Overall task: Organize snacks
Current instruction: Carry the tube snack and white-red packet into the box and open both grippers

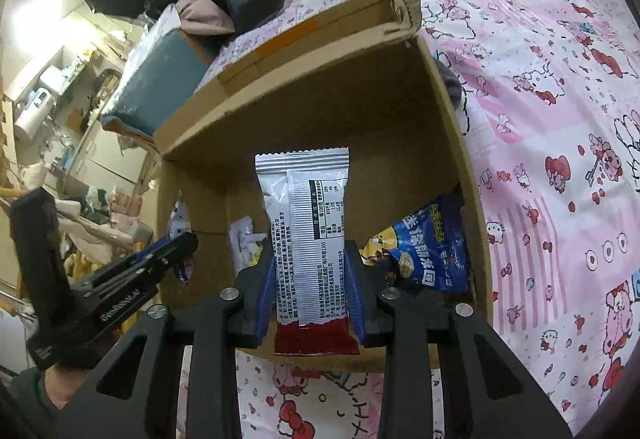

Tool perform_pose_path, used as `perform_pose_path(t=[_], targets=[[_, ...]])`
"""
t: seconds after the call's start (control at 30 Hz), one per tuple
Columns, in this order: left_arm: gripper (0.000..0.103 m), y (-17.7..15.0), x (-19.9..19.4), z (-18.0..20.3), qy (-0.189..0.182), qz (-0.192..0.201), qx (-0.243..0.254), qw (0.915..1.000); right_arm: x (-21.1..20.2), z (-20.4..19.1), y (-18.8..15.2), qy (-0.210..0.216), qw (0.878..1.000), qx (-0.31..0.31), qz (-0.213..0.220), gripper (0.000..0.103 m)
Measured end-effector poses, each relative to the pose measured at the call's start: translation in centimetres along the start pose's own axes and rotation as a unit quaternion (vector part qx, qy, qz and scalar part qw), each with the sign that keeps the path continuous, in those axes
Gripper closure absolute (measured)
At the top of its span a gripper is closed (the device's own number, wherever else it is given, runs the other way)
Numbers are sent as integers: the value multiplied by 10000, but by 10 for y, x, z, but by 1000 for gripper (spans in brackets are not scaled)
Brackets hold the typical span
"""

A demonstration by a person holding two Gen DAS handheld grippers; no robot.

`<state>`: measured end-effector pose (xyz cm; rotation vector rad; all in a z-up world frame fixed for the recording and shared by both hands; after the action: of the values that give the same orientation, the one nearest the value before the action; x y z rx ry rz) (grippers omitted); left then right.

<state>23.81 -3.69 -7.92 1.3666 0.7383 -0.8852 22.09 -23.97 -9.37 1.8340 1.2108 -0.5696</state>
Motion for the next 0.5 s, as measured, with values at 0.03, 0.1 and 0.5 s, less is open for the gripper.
perform_pose_path(t=[0.03, 0.1, 0.5], targets=[[89, 0, 1, 0, -25, -13, -15, 10000, 3, 0, -1, -5, 10000, 15, -31, 67], [87, -2, 3, 2, -110, -118, -16, 9999, 7, 1, -2, 2, 9999, 89, -109, 66], [18, -6, -12, 11, -241, -1, 15, 9997, -8, 12, 4, -18, 9991, 386, 159, 18]])
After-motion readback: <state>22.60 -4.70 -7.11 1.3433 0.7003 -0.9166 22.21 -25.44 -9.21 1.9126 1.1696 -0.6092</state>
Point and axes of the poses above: each gripper's, at about its wrist camera, not at the fingertips, and x roughly the way its jaws point, z to its right, y to its top, the point moved 1 cm from there along x, roughly the way its jaws point, and after that the axes turned 3 degrees about z, right-handed, at the moved point
